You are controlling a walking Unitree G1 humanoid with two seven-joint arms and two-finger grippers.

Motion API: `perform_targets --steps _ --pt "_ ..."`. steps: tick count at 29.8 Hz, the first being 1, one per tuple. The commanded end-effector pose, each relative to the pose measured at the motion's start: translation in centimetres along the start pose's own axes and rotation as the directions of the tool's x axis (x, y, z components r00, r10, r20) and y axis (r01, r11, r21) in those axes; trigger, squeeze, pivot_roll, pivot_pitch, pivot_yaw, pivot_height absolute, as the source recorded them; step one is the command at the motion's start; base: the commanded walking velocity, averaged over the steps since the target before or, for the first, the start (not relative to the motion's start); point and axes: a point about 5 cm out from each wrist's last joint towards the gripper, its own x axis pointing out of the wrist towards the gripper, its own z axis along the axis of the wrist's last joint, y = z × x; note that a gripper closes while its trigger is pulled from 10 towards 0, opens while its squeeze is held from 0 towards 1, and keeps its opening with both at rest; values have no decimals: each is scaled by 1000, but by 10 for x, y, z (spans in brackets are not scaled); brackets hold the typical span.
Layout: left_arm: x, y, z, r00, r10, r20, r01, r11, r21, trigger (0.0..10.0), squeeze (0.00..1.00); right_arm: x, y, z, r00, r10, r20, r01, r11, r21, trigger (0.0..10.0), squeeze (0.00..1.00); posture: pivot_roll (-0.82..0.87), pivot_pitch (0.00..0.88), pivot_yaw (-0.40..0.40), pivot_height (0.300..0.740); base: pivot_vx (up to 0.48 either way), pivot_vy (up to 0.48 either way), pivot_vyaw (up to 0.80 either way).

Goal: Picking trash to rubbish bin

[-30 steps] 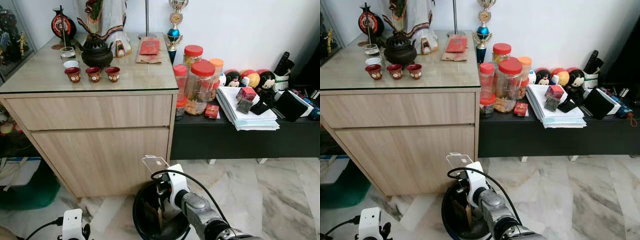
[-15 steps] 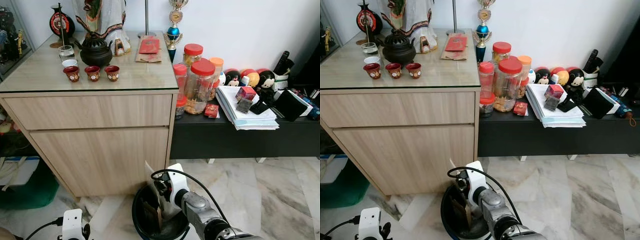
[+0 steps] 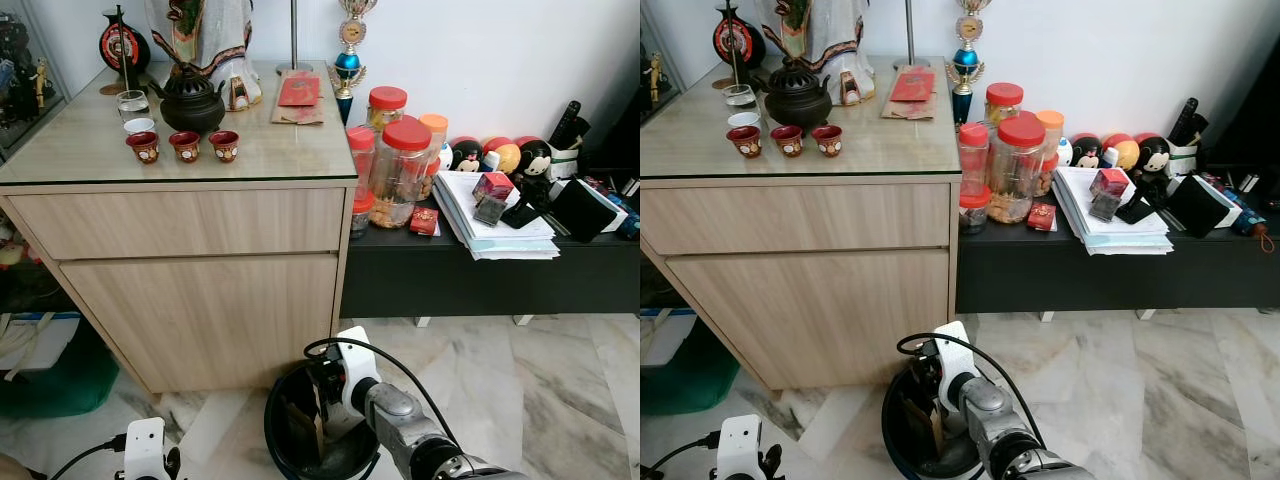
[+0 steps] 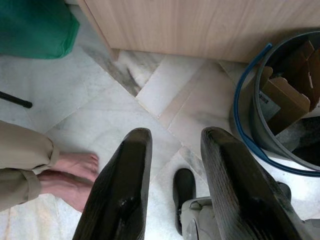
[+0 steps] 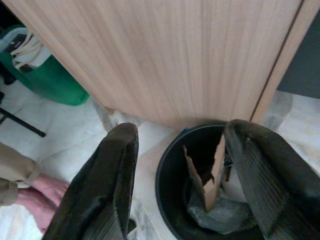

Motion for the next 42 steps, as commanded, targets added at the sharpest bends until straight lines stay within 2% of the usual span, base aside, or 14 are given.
perform_targets --steps 1,4,6,8,9,11,15,18,21,30,42 --pt "-1 1 -2 1000 9 -6 -9 1000 -9 10000 0 -1 -3 -2 1000 -16 -2 16 1000 1 10000 0 -7 26 -54 740 0 0 0" --pt "-1 2 -3 1000 10 -8 -10 1000 -7 10000 0 -7 -12 -12 998 -59 -23 59 998 14 10000 0 -7 26 -54 740 0 0 0" --pt "-1 1 -4 1000 11 -11 -11 1000 -4 10000 0 -16 -27 -27 990 -131 -55 133 990 44 10000 0 -7 26 -54 740 0 0 0" --pt "-1 1 -4 1000 11 -11 -11 1000 -4 10000 0 -17 -29 -29 988 -141 -59 144 988 48 10000 0 -7 26 -54 740 0 0 0" --pt "-1 1 -4 1000 9 -12 -9 1000 -2 10000 0 -24 -37 -40 979 -184 -85 189 980 55 10000 0 -18 27 -48 740 0 0 0" --pt "-2 0 -5 1000 9 -13 -9 1000 -1 10000 0 -27 -40 -44 975 -201 -94 207 977 57 10000 0 -18 27 -48 740 0 0 0" --pt "-1 -1 -5 1000 4 -13 -4 1000 7 10000 0 -44 -56 -67 945 -293 -145 309 945 103 10000 0 -29 26 -44 740 0 0 0" --pt "-1 -2 -4 1000 1 -12 -1 1000 8 10000 0 -51 -60 -76 932 -323 -167 345 930 127 10000 0 -39 18 -39 740 0 0 0" --pt "-1 -4 -4 1000 -4 -17 5 1000 25 10000 0 -68 -64 -105 896 -363 -257 406 903 141 10000 0 -43 15 -38 740 0 0 0" --pt "-1 -3 -5 1000 -6 -20 6 1000 29 10000 0 -74 -59 -118 885 -367 -286 422 892 164 10000 0 -45 0 -34 740 0 0 0" --pt "-1 -3 -6 1000 -8 -23 9 999 34 10000 0 -67 -57 -109 896 -364 -256 415 890 190 10000 0 -54 0 -29 740 0 0 0"
